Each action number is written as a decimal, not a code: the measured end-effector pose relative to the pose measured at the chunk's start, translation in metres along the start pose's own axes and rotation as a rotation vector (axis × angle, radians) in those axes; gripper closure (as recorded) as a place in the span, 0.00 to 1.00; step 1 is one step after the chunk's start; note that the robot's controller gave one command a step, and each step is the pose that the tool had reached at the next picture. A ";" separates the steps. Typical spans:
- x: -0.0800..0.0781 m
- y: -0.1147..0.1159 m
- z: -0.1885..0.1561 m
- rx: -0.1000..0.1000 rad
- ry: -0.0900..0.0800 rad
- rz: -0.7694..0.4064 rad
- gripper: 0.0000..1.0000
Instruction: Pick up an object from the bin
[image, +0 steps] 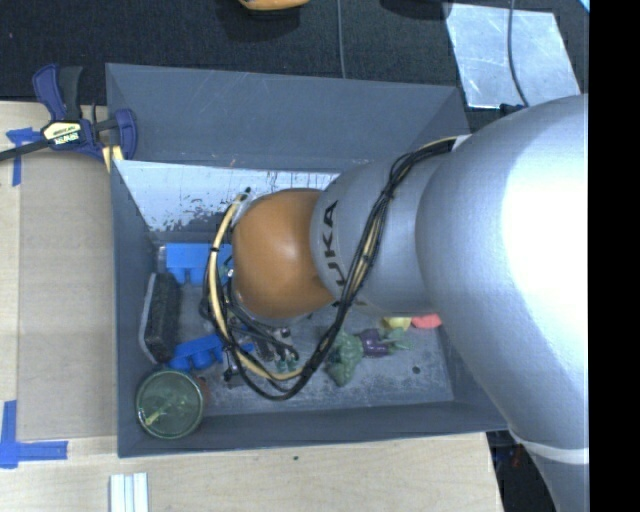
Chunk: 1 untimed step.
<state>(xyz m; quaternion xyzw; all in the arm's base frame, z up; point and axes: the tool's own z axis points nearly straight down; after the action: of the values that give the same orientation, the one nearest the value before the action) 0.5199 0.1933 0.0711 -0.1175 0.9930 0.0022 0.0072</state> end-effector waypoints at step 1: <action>0.000 0.000 0.000 0.000 0.000 0.000 1.00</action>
Offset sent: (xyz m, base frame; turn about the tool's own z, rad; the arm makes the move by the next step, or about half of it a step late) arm 0.0001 -0.0001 0.0318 0.0003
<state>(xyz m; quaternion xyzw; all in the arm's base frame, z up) 0.5200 0.1933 0.0711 -0.1174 0.9931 0.0023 0.0072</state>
